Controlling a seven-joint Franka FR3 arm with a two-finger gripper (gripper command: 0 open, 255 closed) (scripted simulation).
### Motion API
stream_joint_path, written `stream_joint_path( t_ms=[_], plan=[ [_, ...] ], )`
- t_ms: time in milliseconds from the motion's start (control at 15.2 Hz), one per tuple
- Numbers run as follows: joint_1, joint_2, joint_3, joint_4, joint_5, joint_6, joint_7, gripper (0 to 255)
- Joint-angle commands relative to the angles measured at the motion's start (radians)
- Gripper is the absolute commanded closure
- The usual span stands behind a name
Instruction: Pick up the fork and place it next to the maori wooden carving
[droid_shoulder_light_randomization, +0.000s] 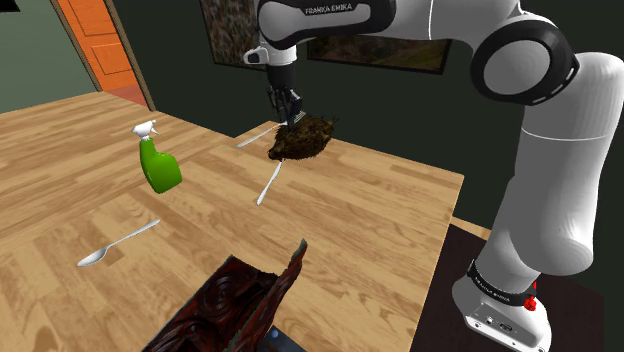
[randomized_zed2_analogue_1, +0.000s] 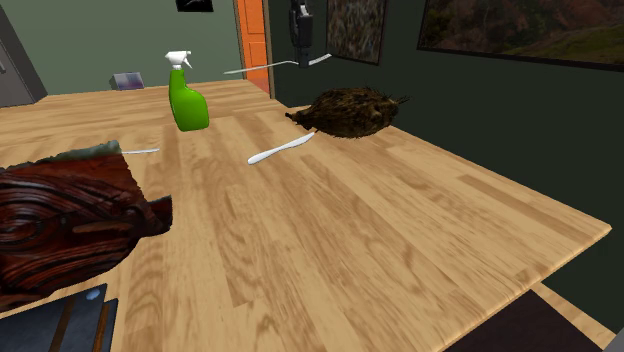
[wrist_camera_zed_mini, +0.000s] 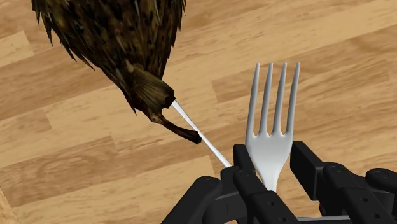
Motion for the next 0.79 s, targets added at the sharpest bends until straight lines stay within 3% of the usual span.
stream_joint_path(
  t_ms=[0, 660, 726],
  plan=[
    [0.0, 0.004, 0.0, 0.031, 0.0, -0.028, 0.0, 255],
    [-0.002, 0.056, -0.001, 0.238, 0.003, -0.183, -0.008, 255],
    [0.009, 0.011, 0.004, 0.173, -0.001, -0.163, 0.008, 255]
  ],
)
